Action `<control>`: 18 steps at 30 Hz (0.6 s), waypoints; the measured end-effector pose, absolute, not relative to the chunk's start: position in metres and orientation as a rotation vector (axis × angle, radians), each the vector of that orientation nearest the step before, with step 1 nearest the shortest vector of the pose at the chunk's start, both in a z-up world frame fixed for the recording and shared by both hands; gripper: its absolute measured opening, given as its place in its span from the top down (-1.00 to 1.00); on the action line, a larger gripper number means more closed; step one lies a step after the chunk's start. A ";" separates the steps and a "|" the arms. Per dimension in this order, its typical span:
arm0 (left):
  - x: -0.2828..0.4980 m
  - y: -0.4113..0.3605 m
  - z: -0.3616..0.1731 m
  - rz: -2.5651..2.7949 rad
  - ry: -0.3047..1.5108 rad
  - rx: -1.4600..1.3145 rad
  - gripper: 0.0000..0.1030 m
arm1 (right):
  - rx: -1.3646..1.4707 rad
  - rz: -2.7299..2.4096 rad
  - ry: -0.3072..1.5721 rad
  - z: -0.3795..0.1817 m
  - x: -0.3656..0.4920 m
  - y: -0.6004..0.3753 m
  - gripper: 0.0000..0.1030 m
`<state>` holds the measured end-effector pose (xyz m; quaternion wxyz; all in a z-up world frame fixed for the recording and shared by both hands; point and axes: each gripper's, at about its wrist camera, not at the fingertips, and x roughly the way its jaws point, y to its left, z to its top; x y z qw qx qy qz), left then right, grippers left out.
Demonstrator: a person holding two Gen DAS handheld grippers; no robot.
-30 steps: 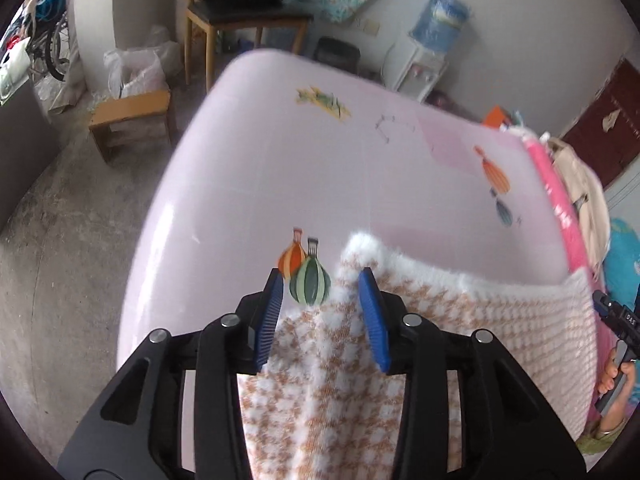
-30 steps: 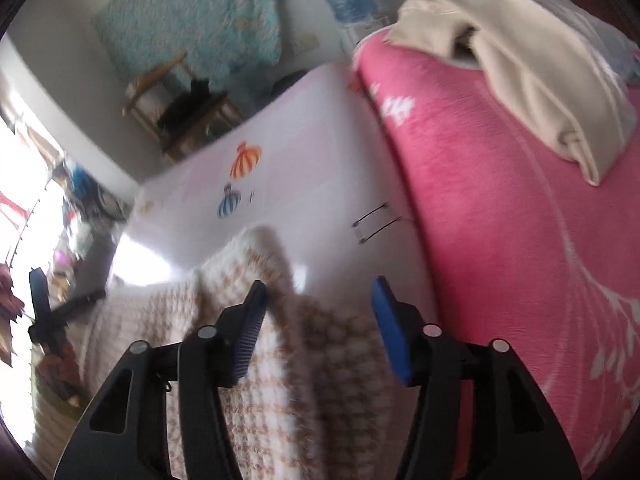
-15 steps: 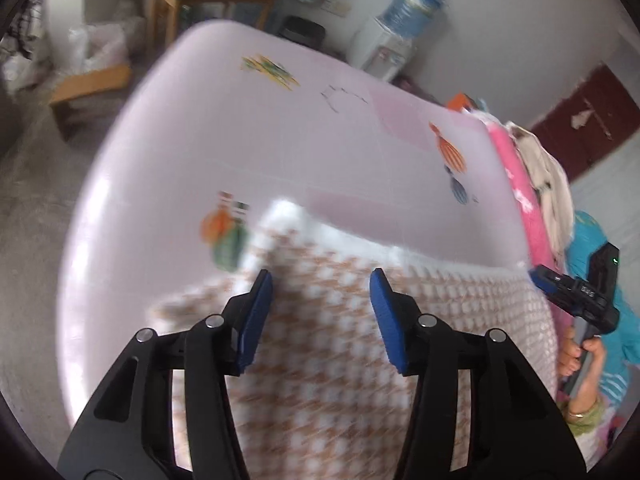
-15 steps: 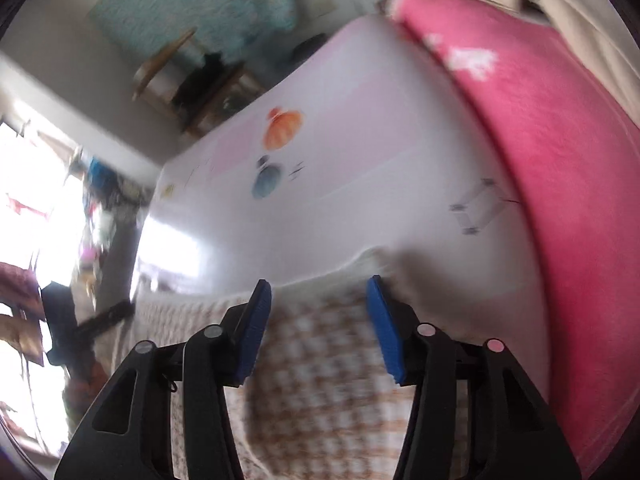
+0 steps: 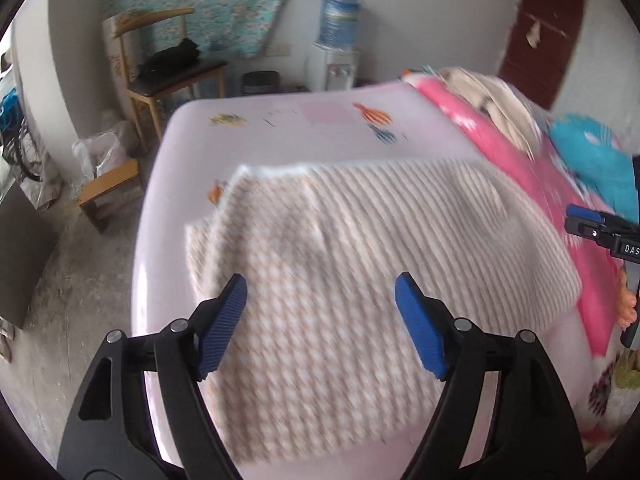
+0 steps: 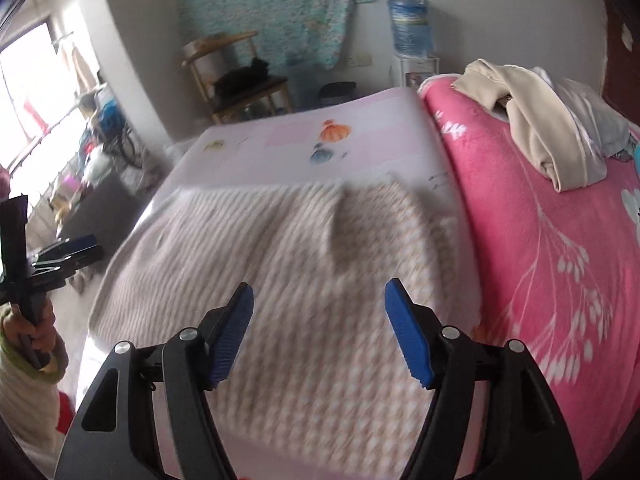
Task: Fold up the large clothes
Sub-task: 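Pull both tools back from the folded coat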
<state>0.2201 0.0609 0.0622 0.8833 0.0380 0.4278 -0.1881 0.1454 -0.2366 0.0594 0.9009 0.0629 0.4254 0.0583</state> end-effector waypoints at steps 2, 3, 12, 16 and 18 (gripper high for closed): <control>0.191 0.050 0.057 -0.403 0.885 0.096 -0.44 | 0.105 0.114 0.897 0.054 0.128 -0.217 -0.34; 0.178 0.045 0.055 -0.402 0.877 0.104 -0.51 | 0.097 0.115 0.907 0.050 0.115 -0.208 -0.36; 0.093 0.030 0.071 -0.288 0.766 0.027 -0.78 | 0.034 -0.003 0.815 0.058 0.048 -0.164 -0.79; 0.085 0.033 0.083 -0.221 0.746 0.040 -0.84 | -0.005 -0.070 0.727 0.073 0.035 -0.159 -0.88; 0.079 0.033 0.088 -0.161 0.731 0.058 -0.84 | -0.041 -0.119 0.704 0.077 0.028 -0.152 -0.88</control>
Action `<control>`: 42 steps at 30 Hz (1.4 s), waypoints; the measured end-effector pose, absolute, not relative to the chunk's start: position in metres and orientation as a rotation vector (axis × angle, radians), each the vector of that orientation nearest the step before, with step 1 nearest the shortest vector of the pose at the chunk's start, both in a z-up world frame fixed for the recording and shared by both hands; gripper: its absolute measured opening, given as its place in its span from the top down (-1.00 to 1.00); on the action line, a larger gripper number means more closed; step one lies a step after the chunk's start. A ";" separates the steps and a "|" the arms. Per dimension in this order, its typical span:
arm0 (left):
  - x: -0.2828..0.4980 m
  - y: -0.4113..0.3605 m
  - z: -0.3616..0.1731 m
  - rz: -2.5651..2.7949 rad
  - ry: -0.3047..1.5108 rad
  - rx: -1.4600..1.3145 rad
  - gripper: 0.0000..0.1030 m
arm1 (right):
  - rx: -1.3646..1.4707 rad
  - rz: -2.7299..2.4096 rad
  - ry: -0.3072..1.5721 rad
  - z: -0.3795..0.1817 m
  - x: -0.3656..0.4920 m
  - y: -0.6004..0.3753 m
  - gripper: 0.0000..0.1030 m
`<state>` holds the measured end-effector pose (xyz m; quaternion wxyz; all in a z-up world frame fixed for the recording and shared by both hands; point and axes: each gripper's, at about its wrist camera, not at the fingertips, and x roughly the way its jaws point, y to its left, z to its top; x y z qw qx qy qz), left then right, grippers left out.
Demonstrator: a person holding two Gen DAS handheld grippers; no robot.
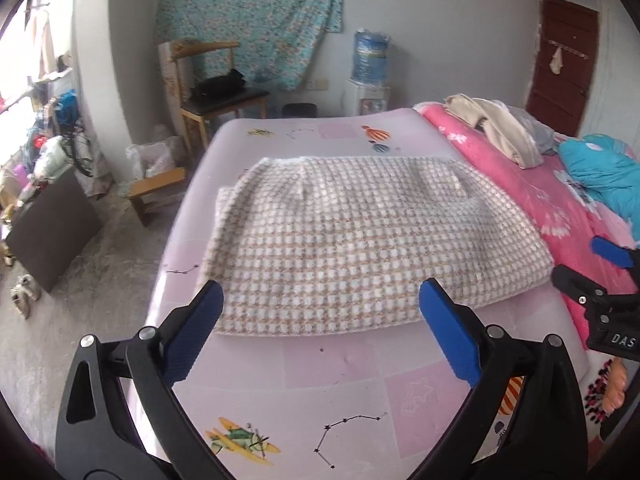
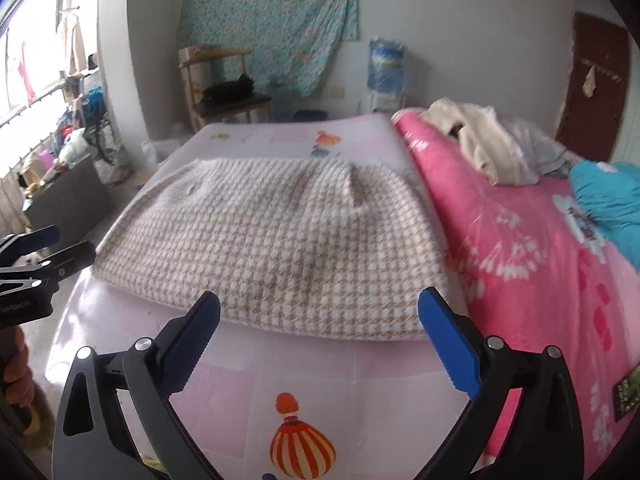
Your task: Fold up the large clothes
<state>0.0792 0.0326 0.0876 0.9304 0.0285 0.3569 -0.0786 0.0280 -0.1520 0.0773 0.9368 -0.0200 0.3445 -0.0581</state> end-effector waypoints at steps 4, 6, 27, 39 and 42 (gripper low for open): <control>0.072 0.029 0.093 -0.078 0.718 0.092 -0.84 | -0.045 -0.128 0.702 0.080 0.023 -0.146 -0.88; 0.070 0.025 0.094 -0.049 0.713 0.113 -0.84 | -0.018 -0.127 0.704 0.079 0.021 -0.146 -0.88; 0.098 0.015 0.060 0.033 0.913 0.064 -0.84 | 0.038 -0.178 0.849 0.049 0.045 -0.148 -0.88; 0.104 0.009 0.045 -0.011 0.969 0.051 -0.84 | 0.025 -0.186 0.886 0.042 0.049 -0.143 -0.88; 0.103 0.008 0.044 -0.019 0.973 0.050 -0.84 | 0.025 -0.193 0.884 0.044 0.049 -0.145 -0.88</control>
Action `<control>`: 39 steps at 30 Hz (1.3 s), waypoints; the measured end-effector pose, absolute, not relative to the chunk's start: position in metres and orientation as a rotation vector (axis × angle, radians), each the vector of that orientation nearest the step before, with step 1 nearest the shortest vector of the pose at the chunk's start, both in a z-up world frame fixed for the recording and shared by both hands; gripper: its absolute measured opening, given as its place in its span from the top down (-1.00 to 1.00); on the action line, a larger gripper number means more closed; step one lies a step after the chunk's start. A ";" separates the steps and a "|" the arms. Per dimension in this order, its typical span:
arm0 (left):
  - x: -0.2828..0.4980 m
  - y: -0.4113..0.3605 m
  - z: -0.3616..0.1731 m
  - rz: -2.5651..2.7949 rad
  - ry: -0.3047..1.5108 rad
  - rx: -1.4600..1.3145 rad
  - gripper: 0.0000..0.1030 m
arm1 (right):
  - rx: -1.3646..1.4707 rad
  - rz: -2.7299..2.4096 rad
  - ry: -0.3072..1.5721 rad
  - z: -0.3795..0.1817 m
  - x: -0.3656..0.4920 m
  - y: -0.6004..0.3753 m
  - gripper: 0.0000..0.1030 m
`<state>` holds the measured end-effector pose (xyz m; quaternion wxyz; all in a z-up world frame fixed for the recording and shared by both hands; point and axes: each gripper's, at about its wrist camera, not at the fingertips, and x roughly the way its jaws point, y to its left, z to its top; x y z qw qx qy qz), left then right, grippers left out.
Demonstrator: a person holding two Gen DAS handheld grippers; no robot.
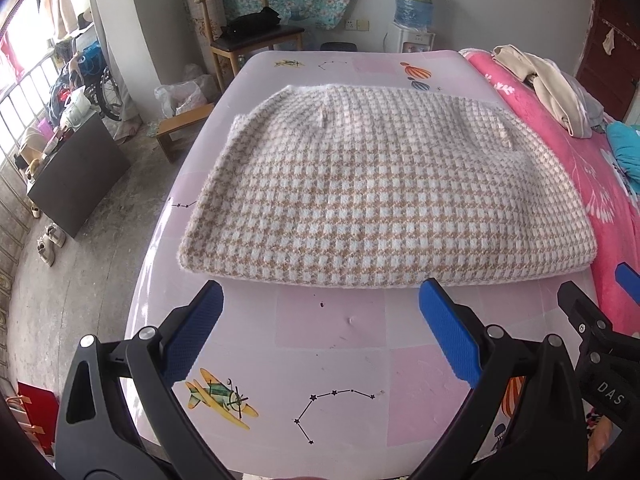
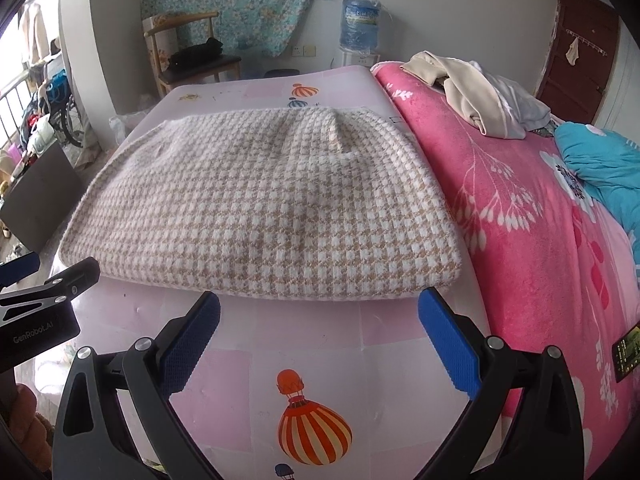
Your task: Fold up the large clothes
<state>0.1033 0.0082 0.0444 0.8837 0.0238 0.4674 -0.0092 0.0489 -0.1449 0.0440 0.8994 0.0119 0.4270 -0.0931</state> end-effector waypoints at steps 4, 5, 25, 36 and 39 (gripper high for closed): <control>0.102 0.004 0.043 -0.035 0.979 0.056 -0.84 | 0.027 -0.200 0.883 0.045 0.049 -0.147 -0.88; 0.102 0.004 0.043 -0.039 0.979 0.058 -0.84 | 0.028 -0.201 0.885 0.045 0.049 -0.147 -0.88; 0.101 -0.008 0.035 -0.085 1.012 0.064 -0.84 | 0.028 -0.189 0.914 0.039 0.052 -0.144 -0.88; 0.102 -0.007 0.032 -0.086 1.018 0.060 -0.84 | 0.026 -0.187 0.920 0.037 0.054 -0.143 -0.88; 0.102 -0.006 0.031 -0.086 1.021 0.059 -0.84 | 0.025 -0.186 0.923 0.037 0.054 -0.143 -0.88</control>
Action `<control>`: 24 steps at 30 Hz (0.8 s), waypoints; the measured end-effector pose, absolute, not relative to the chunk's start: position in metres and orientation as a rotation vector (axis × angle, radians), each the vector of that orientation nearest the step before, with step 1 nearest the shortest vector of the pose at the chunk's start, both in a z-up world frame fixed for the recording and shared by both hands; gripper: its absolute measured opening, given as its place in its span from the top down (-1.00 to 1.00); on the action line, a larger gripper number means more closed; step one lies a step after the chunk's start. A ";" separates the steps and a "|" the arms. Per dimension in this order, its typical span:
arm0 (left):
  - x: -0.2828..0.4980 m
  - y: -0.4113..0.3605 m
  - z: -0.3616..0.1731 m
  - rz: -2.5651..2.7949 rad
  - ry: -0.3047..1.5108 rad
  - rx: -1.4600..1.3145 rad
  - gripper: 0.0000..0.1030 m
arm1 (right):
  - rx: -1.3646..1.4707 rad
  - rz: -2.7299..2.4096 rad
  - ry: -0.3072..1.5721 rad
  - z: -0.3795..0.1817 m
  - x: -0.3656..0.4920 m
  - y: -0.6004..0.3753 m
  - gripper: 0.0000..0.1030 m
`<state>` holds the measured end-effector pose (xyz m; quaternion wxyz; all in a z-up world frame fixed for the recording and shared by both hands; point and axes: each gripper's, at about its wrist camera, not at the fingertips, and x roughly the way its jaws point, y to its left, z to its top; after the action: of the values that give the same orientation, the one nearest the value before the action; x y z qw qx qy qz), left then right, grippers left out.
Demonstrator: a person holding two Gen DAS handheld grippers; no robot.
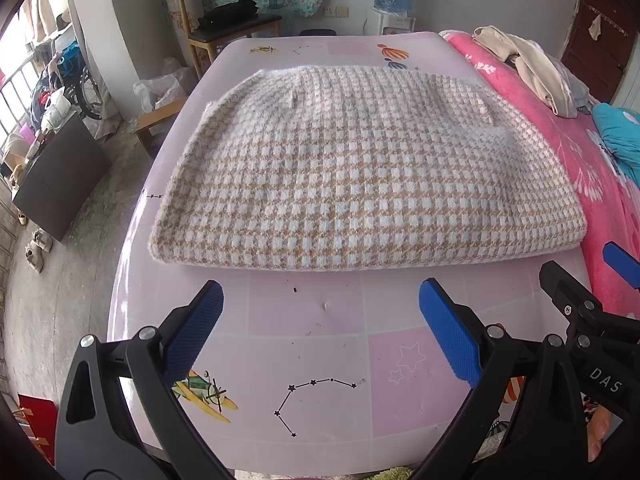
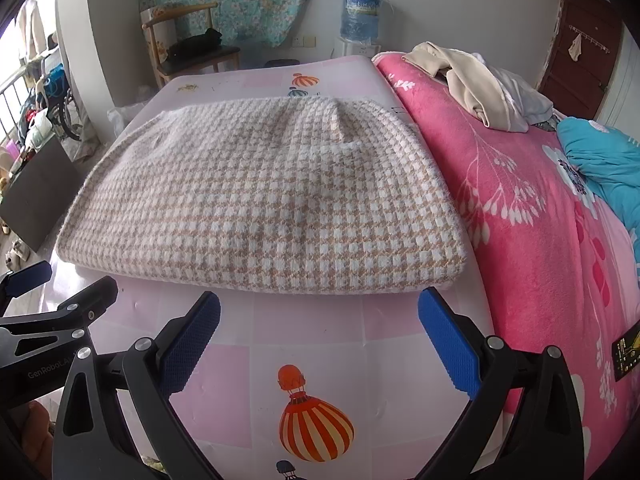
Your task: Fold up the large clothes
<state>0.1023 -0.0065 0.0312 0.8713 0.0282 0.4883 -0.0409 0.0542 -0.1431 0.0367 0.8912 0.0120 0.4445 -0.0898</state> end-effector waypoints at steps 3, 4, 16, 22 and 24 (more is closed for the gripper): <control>0.103 -0.007 0.030 -0.085 1.024 0.058 -0.84 | 0.022 -0.186 0.925 0.035 0.055 -0.143 -0.88; 0.103 -0.007 0.030 -0.084 1.025 0.058 -0.84 | 0.022 -0.186 0.926 0.035 0.055 -0.143 -0.88; 0.104 -0.006 0.028 -0.080 1.030 0.054 -0.84 | 0.020 -0.185 0.929 0.034 0.055 -0.144 -0.88; 0.104 -0.006 0.028 -0.080 1.030 0.054 -0.84 | 0.021 -0.186 0.928 0.034 0.054 -0.144 -0.88; 0.104 -0.006 0.028 -0.080 1.030 0.054 -0.84 | 0.022 -0.186 0.928 0.034 0.055 -0.144 -0.88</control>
<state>0.1038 -0.0059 0.0283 0.8693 0.0260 0.4922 -0.0380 0.0547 -0.1440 0.0342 0.8901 0.0106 0.4467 -0.0897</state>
